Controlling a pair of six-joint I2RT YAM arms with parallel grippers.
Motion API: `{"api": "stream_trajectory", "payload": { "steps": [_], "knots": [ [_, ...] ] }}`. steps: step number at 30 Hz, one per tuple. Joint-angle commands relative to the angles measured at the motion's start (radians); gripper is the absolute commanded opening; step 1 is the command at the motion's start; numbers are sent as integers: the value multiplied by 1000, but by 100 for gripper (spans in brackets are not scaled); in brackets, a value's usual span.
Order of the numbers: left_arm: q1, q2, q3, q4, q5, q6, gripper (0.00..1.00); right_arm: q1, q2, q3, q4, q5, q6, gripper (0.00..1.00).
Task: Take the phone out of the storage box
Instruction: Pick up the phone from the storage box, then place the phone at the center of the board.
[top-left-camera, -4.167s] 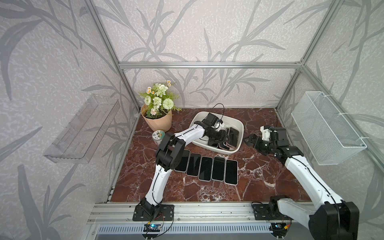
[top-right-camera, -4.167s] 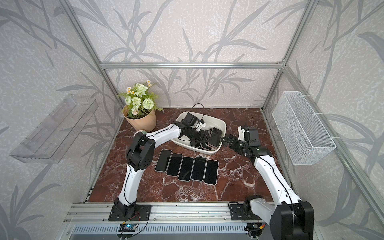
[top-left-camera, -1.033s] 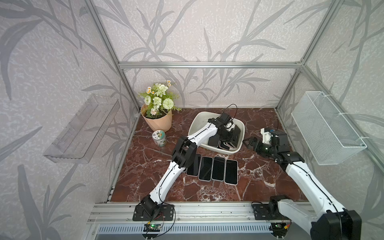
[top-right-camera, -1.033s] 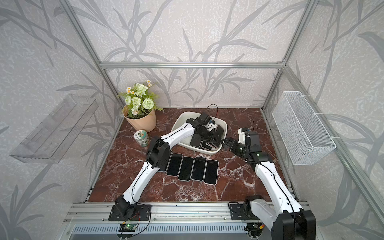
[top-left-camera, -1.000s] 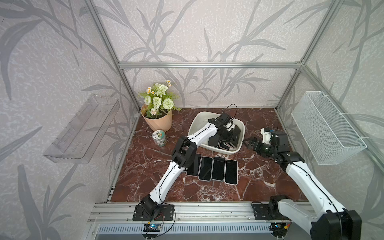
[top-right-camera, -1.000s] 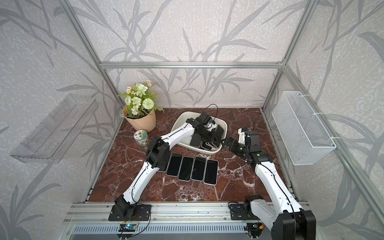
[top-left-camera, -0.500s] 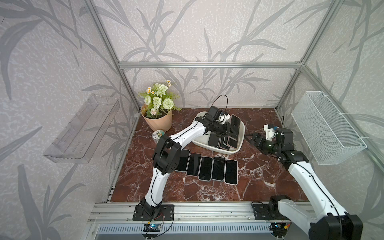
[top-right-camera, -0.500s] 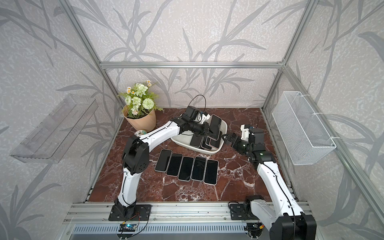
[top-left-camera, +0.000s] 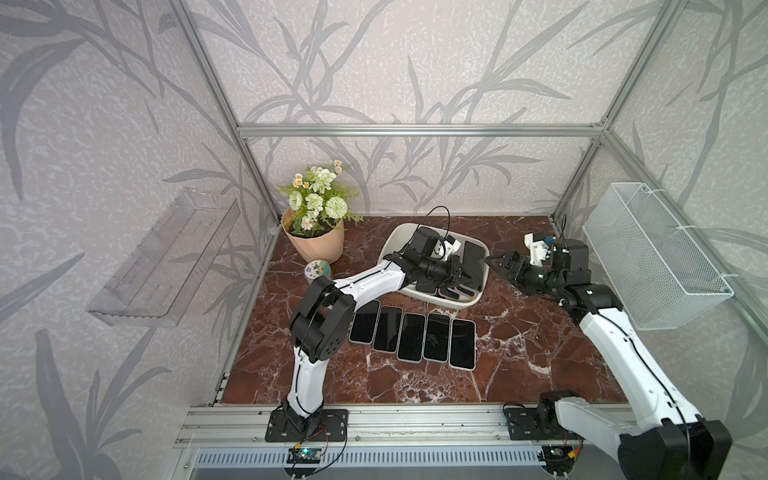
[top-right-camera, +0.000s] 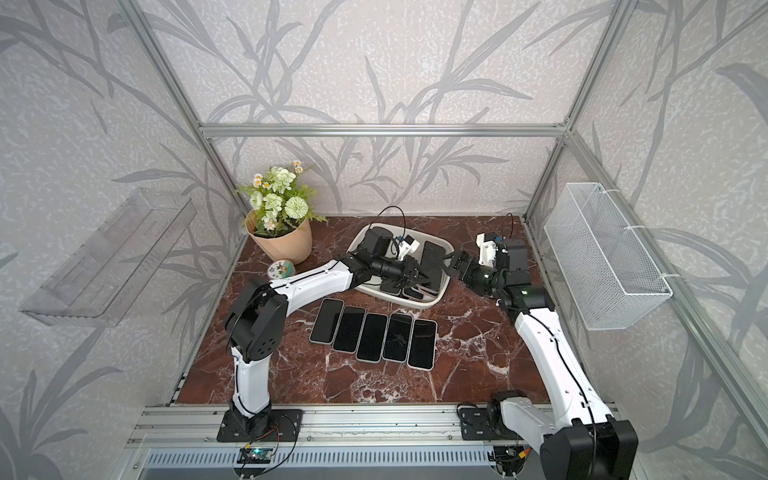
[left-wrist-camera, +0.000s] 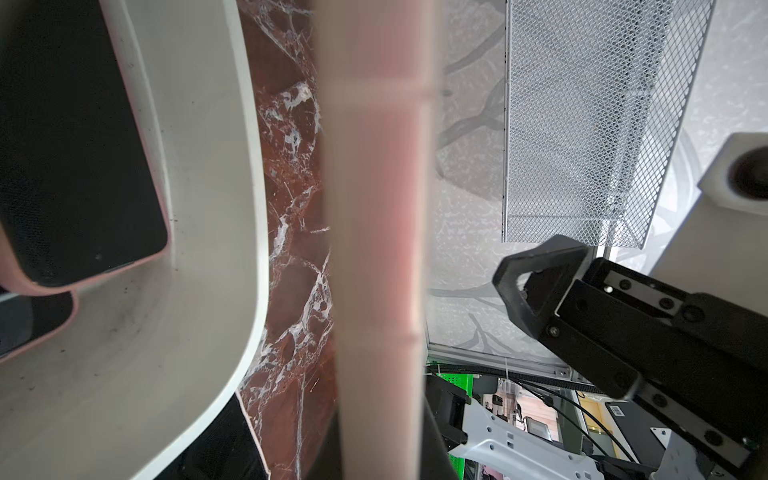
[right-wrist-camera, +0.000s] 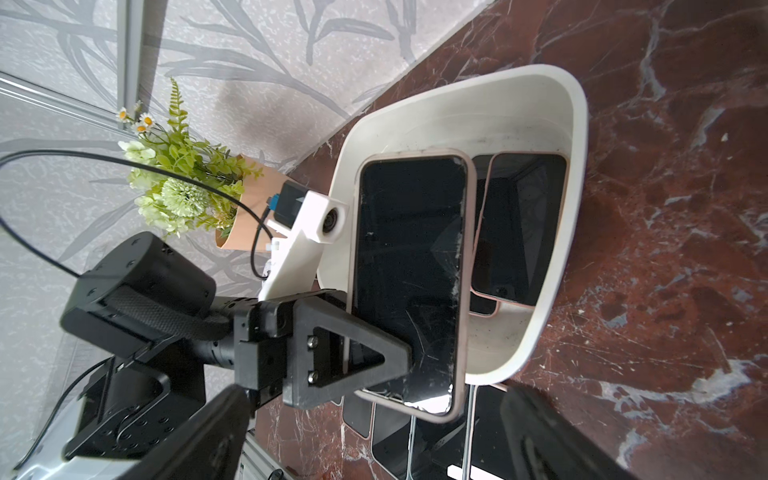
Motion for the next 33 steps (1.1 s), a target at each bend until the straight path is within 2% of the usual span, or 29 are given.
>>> {"api": "stream_trajectory", "payload": {
  "steps": [1,9,15,30,33],
  "knots": [
    [-14,-59,20,80,26,18,6,11,48,39,-40,24,-5,99],
    [-59,-47,23,79,11,19,6,17,91,63,-67,40,-9,99],
    [-85,-33,67,0,-5,69,6,49,130,78,-72,55,-20,99],
    [-116,-45,74,-21,-19,80,6,112,221,124,-93,150,-47,100],
    [-120,-46,77,-21,-22,79,6,117,241,132,-101,164,-50,97]
  ]
}}
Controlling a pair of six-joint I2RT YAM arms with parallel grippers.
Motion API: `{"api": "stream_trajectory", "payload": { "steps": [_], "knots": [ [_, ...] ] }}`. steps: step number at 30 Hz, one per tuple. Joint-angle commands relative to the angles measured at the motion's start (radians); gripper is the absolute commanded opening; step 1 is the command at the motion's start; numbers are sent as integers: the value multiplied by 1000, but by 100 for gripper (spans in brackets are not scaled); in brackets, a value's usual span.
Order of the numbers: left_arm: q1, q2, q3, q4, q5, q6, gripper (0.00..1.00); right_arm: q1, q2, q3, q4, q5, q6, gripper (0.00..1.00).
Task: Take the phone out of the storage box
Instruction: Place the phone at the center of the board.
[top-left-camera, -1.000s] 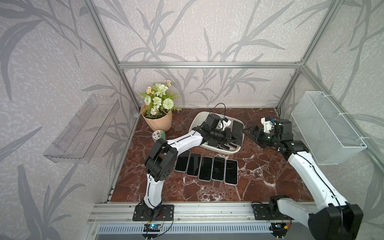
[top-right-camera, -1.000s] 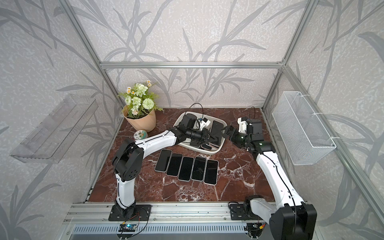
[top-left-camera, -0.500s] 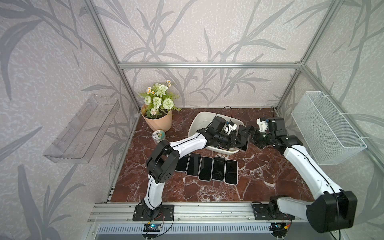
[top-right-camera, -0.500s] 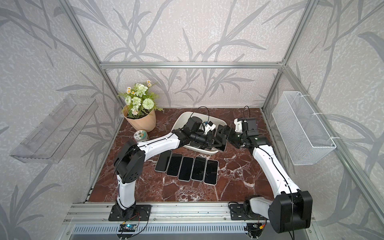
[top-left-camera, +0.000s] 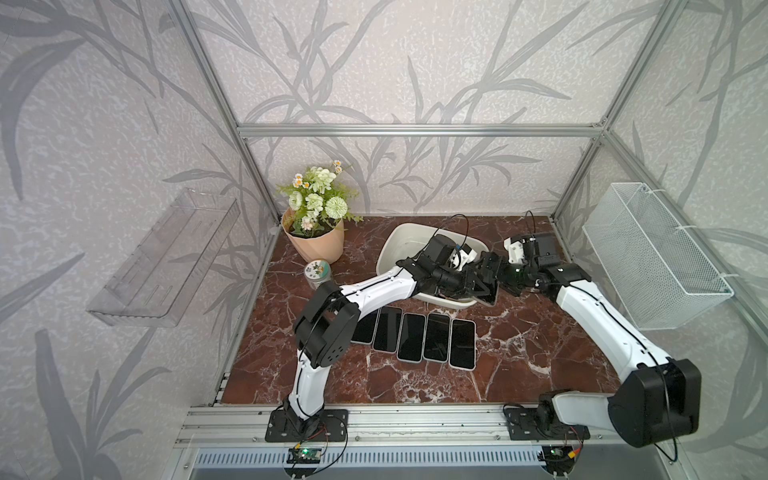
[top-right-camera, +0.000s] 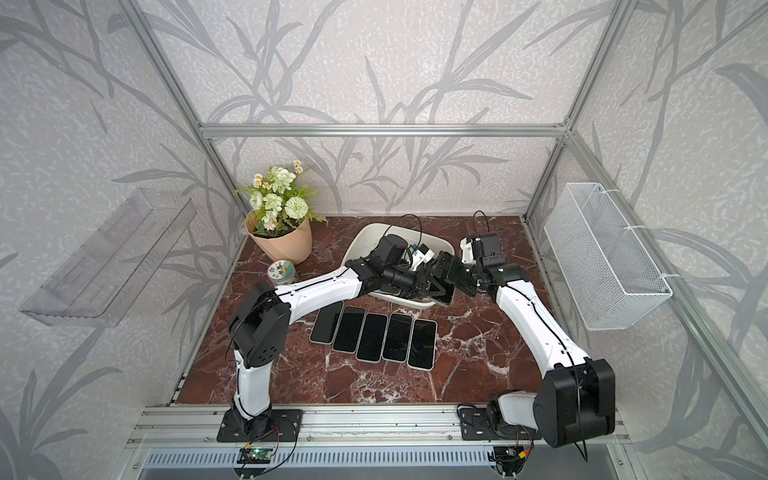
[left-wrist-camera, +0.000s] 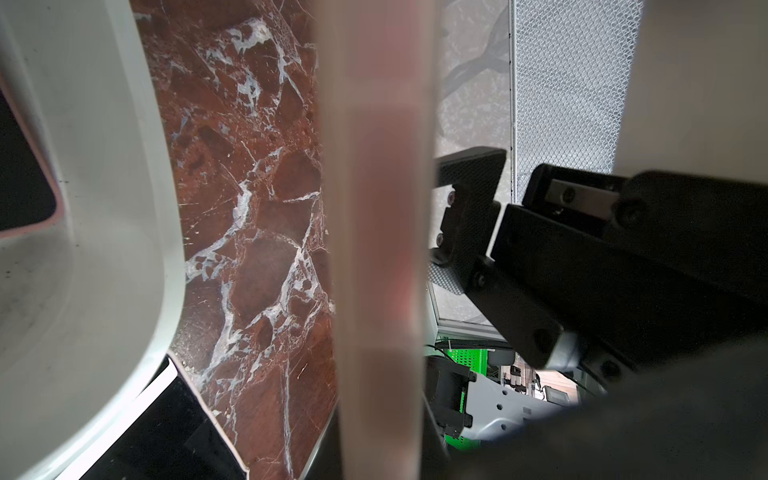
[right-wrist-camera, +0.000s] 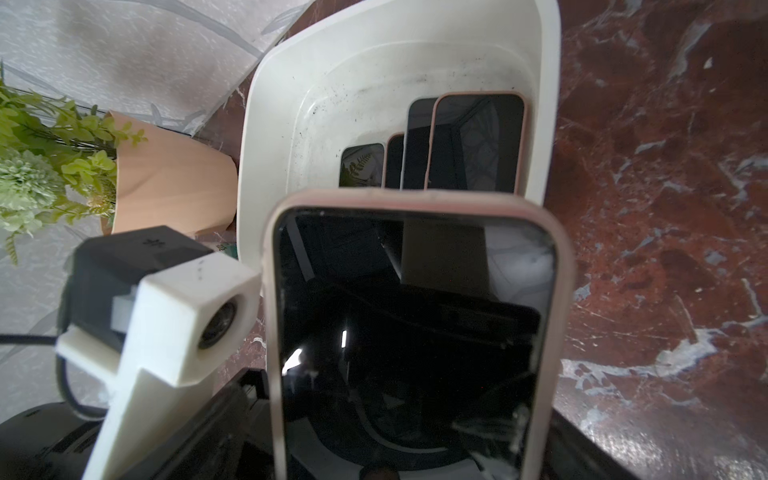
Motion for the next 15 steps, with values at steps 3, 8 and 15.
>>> {"api": "stream_trajectory", "payload": {
  "steps": [3,8,15],
  "knots": [
    [-18,-43,49,38,18,32,6,10,28,36,-1,29,-14,91],
    [-20,-39,50,40,23,29,6,11,31,36,17,32,-1,79],
    [-20,-34,41,41,23,27,23,10,20,26,28,33,5,66]
  ]
}}
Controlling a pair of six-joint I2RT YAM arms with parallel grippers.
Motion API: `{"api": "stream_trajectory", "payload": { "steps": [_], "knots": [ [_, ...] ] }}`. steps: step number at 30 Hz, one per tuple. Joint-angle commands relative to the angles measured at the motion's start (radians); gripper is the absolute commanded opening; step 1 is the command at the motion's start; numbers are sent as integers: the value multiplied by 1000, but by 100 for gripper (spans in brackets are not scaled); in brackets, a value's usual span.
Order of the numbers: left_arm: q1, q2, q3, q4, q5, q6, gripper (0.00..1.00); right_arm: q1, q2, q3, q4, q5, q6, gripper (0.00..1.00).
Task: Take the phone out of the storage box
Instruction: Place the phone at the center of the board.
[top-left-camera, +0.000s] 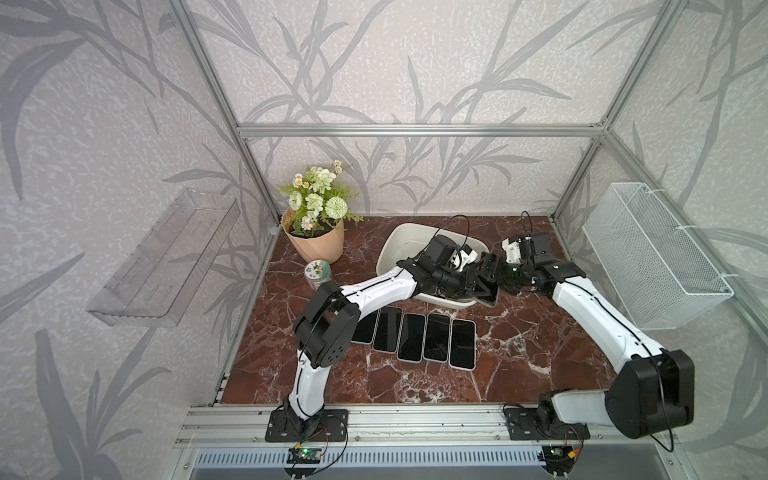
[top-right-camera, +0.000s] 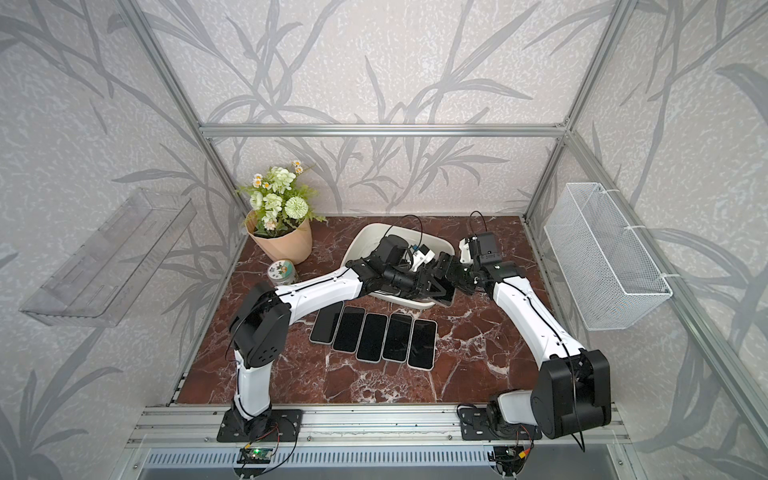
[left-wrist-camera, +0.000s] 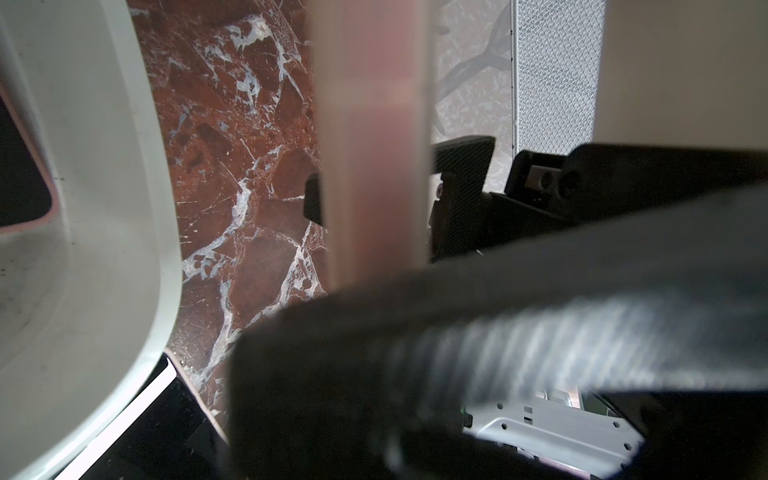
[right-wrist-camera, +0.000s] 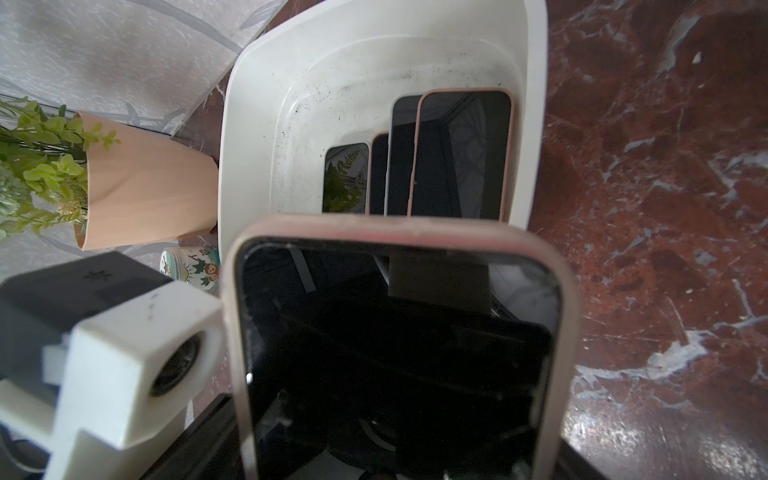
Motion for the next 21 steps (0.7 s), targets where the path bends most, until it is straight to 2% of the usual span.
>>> {"api": "stream_trajectory", "payload": {
  "steps": [1,2,3,4,5,12,17,21],
  "knots": [
    [-16,-35,41,41,25,26,34,8,-11,20,24,19,2,65],
    [-16,-37,40,39,26,27,43,7,-16,17,21,28,1,65],
    [-16,-37,39,36,26,28,57,7,-22,13,21,37,3,65],
    [-16,-40,36,36,27,28,93,4,-32,4,20,46,4,65],
    [-16,-42,33,36,30,30,100,-1,-39,-4,21,51,6,64],
    [-6,-112,-34,-26,27,94,100,-82,-95,-59,-84,61,-39,64],
    [49,-220,-129,-87,0,155,100,-83,-133,-109,-229,108,-113,64],
    [99,-286,-194,-88,-22,163,100,-54,-143,-187,-272,71,-73,64]
  ]
}}
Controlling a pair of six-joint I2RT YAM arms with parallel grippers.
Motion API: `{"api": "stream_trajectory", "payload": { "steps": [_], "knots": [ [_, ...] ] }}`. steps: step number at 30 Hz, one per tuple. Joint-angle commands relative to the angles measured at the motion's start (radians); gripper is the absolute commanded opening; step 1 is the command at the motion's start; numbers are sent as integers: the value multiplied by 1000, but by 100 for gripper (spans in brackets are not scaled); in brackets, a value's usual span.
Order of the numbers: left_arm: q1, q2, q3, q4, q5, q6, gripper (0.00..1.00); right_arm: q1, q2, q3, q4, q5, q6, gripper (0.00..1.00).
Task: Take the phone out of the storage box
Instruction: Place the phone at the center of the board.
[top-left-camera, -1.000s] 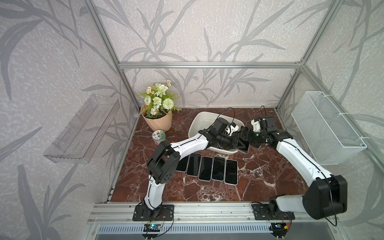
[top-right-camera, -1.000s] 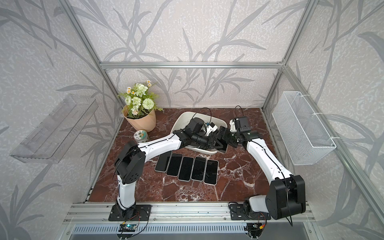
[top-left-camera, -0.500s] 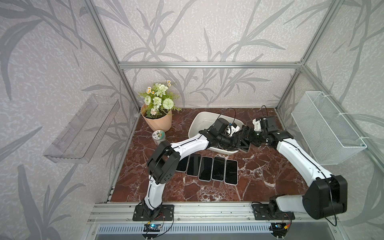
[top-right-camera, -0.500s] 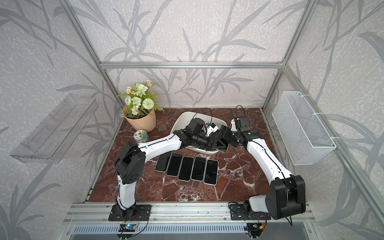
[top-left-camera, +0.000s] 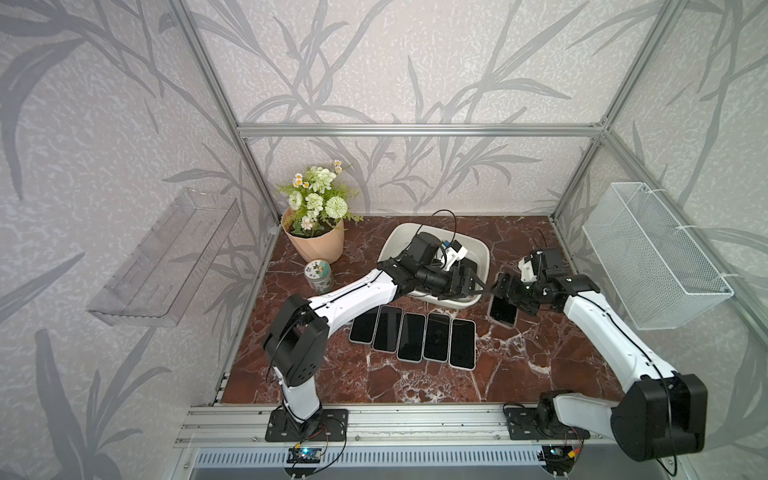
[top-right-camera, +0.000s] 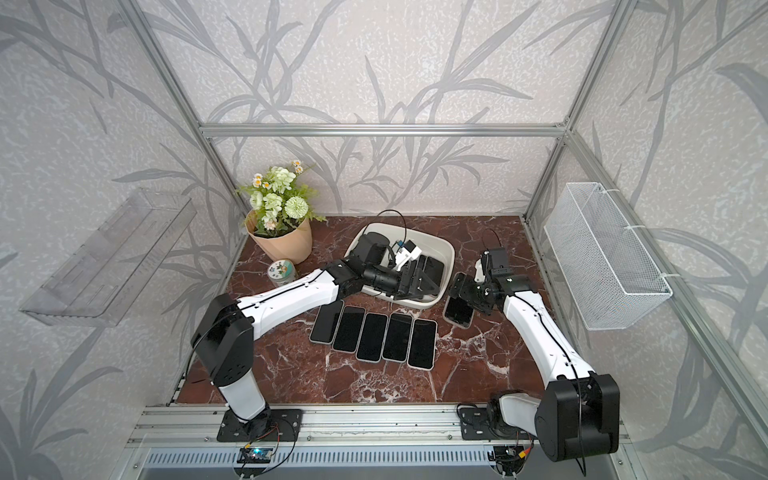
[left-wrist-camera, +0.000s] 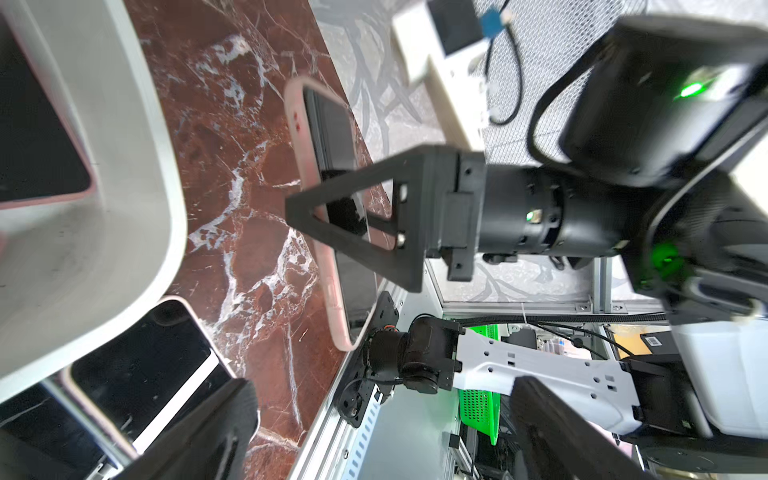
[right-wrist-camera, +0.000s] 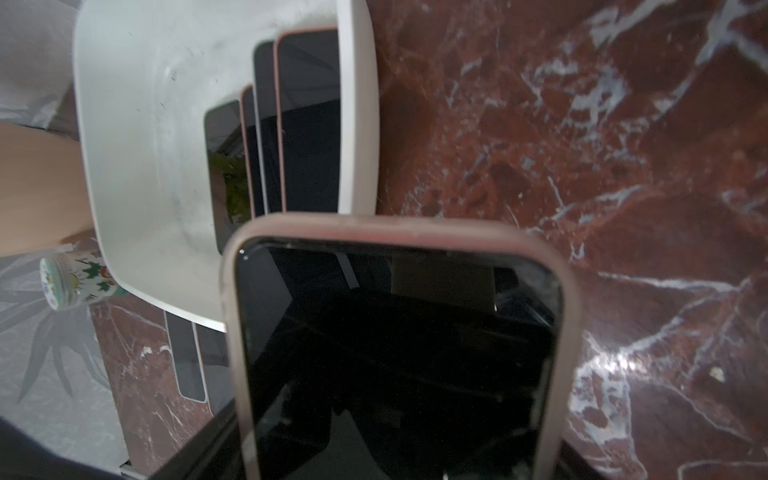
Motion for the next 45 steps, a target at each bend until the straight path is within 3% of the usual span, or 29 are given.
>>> {"api": "stream_trajectory", "payload": {
  "steps": [1,13,28,37,45],
  "knots": [
    [43,-59,-44,-25,-38,43,100,32,-17,-52,-87,-27,11,64],
    [123,-162,-129,-20,-113,54,100,141,93,-135,-92,26,28,65],
    [150,-154,-132,-35,-124,65,100,149,217,-214,-19,78,6,68],
    [153,-123,-92,-56,-134,56,100,149,252,-237,5,106,-9,79],
    [155,-108,-48,-155,-184,119,100,149,208,-229,-21,121,-20,99]
  ]
}}
